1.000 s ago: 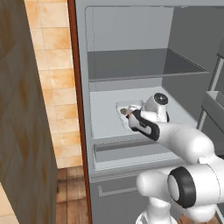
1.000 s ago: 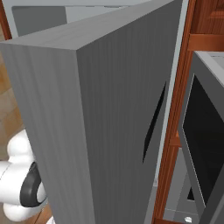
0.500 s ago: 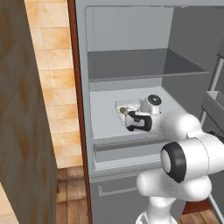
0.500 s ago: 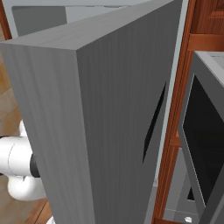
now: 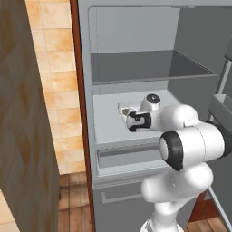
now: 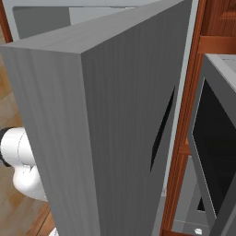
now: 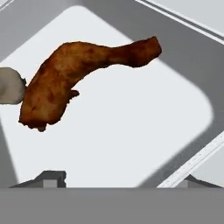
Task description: Place the tupperware containing the chicken drumstick and garlic meal in the microwave. Close the microwave door and press the start button to reheat the meal.
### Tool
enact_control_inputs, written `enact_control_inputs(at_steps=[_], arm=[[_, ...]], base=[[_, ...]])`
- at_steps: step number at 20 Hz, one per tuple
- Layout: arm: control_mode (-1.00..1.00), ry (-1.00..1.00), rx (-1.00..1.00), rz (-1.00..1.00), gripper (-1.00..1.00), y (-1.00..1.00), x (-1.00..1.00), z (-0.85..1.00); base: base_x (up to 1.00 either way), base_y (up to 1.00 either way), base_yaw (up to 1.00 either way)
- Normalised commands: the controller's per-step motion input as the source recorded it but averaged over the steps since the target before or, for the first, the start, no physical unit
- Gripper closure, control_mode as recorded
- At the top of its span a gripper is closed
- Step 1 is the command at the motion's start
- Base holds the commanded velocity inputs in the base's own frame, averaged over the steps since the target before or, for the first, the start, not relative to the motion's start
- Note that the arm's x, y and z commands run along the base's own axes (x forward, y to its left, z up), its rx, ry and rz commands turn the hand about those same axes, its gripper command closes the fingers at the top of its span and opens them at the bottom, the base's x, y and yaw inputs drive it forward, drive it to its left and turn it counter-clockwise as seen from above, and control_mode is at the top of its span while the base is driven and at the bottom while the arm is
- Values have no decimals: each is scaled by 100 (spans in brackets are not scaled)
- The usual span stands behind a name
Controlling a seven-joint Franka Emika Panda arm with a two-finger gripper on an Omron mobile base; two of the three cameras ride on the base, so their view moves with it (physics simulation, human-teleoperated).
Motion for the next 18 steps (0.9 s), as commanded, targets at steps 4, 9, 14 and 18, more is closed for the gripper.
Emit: enact_control_inputs(at_steps=[4, 9, 14, 18], arm=[[-100, 2, 0, -3, 100, 0, 1, -14], [-100, 0, 0, 0, 100, 0, -1, 0], [-100, 0, 0, 0, 100, 0, -49, 0], [-100, 0, 0, -2, 100, 0, -98, 0]], base=[[0, 0, 0], [0, 0, 0], [0, 0, 0], [0, 0, 0]])
